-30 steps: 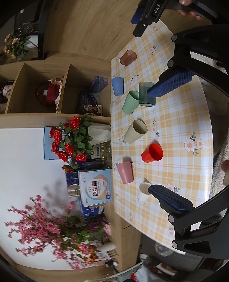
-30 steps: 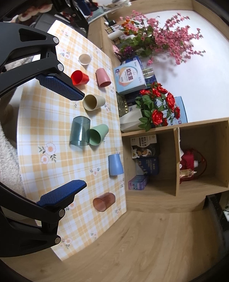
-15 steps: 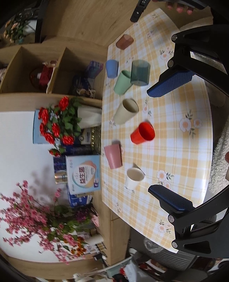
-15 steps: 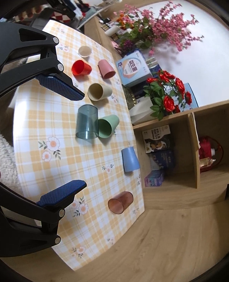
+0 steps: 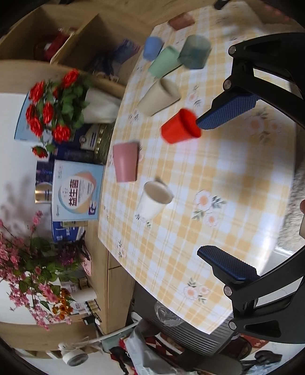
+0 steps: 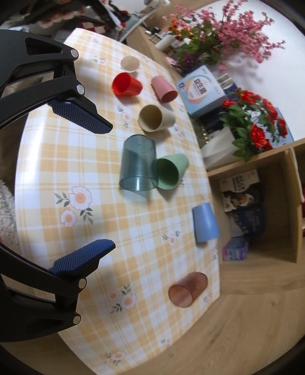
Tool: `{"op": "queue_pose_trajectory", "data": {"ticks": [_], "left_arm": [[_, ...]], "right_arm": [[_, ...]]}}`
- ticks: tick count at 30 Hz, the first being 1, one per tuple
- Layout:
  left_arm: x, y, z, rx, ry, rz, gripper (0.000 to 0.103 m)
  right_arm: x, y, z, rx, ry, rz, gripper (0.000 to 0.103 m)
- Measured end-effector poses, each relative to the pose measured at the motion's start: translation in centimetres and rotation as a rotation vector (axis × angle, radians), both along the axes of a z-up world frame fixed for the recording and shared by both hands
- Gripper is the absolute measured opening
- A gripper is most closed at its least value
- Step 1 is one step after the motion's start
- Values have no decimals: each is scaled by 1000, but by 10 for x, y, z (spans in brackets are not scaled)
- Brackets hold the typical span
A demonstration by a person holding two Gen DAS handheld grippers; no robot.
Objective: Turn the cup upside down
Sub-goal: 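Move the left tool toward the small white cup lying on the table, then close the left tool around the white cup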
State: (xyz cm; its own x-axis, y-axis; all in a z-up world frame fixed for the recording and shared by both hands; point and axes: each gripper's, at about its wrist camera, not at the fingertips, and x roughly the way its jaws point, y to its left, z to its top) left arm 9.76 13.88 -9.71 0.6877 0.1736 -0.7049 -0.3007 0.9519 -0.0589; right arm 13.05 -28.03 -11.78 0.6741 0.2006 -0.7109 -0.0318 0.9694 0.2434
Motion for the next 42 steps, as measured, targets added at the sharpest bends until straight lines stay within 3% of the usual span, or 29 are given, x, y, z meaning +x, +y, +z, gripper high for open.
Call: {"op": "queue_pose_trajectory", "data": {"ticks": [5, 7, 12, 17, 29, 35, 38, 42], "left_arm": [[49, 34, -12, -153, 65, 53, 93], [72, 56, -20, -264, 99, 107, 79], [121, 102, -47, -516, 158, 249, 78], [153, 126, -69, -630, 173, 342, 78], [187, 142, -107, -611, 267, 406, 70], [190, 132, -108, -570, 285, 365, 67], [188, 128, -108, -580, 276, 334, 57], [177, 122, -103, -552, 261, 311, 55]], "right_arm": [[11, 1, -14, -74, 39, -30, 88], [13, -3, -19, -68, 56, -35, 88], [22, -11, -29, -70, 81, -49, 88], [30, -16, -36, -85, 102, -62, 88], [48, -7, -51, -97, 148, -35, 88], [47, -6, -51, -93, 152, -36, 88], [46, -6, -49, -90, 143, -33, 88], [44, -7, -46, -79, 137, -32, 88]]}}
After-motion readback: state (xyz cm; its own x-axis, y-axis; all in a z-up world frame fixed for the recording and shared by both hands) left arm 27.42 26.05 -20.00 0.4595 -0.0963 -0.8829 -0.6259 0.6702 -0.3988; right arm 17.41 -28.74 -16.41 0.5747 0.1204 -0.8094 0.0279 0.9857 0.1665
